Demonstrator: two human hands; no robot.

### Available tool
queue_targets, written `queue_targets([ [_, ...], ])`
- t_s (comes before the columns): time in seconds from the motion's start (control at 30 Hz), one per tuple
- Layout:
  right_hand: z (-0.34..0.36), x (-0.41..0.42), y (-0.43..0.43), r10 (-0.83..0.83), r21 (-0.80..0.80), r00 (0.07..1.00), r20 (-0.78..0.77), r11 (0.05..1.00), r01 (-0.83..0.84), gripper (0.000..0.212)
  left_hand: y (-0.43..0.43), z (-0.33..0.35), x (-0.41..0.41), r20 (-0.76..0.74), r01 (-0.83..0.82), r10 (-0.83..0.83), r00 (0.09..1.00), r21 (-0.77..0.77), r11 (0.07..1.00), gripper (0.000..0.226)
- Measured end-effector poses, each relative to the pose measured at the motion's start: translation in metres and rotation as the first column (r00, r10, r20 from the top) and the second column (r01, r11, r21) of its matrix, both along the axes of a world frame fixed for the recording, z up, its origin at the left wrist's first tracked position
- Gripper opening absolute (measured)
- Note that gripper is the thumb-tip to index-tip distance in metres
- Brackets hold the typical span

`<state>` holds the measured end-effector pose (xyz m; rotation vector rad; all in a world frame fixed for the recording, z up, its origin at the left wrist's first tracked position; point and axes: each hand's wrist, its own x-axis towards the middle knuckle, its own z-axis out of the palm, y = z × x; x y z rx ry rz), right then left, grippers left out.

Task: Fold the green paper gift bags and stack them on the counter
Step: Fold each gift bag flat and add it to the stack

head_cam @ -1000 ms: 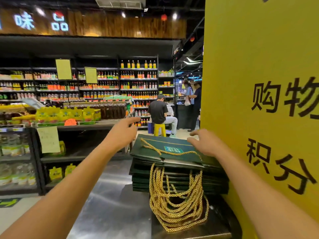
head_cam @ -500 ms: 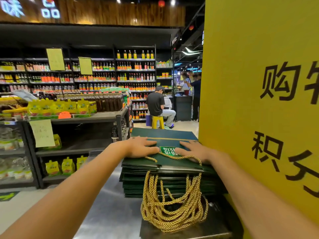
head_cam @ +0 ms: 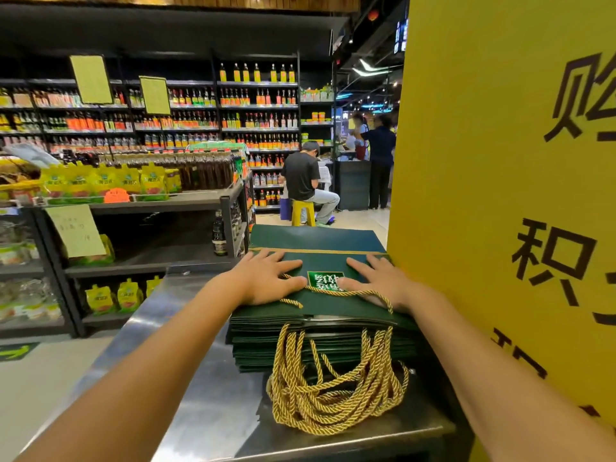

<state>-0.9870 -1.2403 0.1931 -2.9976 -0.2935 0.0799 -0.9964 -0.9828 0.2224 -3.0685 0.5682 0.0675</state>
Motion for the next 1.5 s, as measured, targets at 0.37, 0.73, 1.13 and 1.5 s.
queue_targets([
  [0.37,0.043,-0.016,-0.004,0.001,0.251,0.996,0.089,0.968,-0.023,0.065,0.002,0.046,-0.018,0.138,-0.008,0.052,0.989,-0.298,0.955,0.044],
  [0.73,0.103,-0.097,0.007,0.027,0.101,0.935,0.353,0.993,-0.067,0.043,0.038,0.102,-0.131,0.314,-0.064,0.145,0.938,-0.255,0.965,0.026],
  [1.13,0.098,-0.108,0.018,0.073,0.074,0.946,0.316,0.992,-0.101,0.039,0.046,0.091,-0.14,0.331,-0.112,0.185,0.925,-0.228,0.967,0.03],
  [1.5,0.097,0.011,0.037,0.075,-0.132,0.979,0.192,0.99,-0.05,0.038,0.042,0.087,0.011,0.361,-0.037,0.039,0.932,-0.011,0.999,0.027],
])
